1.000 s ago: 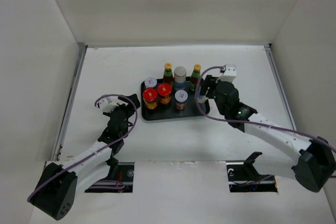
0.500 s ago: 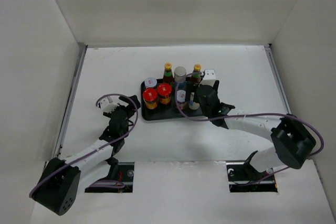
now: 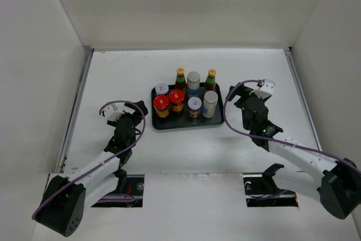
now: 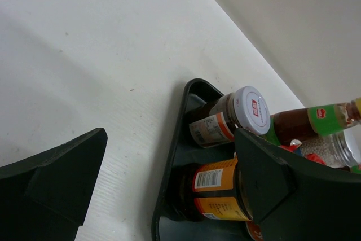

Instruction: Organize the condiment bottles

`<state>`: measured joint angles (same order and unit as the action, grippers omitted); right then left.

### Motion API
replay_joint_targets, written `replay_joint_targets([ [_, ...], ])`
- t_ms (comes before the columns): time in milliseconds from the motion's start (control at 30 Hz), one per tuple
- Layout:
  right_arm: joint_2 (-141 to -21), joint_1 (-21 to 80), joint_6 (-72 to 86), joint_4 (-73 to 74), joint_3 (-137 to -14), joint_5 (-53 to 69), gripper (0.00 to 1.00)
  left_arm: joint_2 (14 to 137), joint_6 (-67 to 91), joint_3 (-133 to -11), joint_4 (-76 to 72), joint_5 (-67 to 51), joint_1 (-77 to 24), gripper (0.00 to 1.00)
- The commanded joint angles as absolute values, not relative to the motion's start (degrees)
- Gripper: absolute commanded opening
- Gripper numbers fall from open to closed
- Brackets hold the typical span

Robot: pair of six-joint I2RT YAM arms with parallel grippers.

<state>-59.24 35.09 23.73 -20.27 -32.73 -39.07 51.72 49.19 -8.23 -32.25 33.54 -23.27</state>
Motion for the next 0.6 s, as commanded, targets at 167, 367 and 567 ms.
replay_joint_targets([
  [167,-58.1,29.3,40.7,-19.9,-25.7,-38.2,1.00,51.9,48.4,-20.4,-13.8,31.8,-21.1,1.00],
  [367,-58.1,28.0,42.6,-15.6,-26.7,-34.0,1.00,56.7,48.3,-33.3,5.3,32.7,-21.2,1.00],
  [567,-58.2,28.3,41.6,-15.8,-27.0,-33.5,1.00,59.1,46.8,-39.5,11.0,33.1,-24.3,1.00],
])
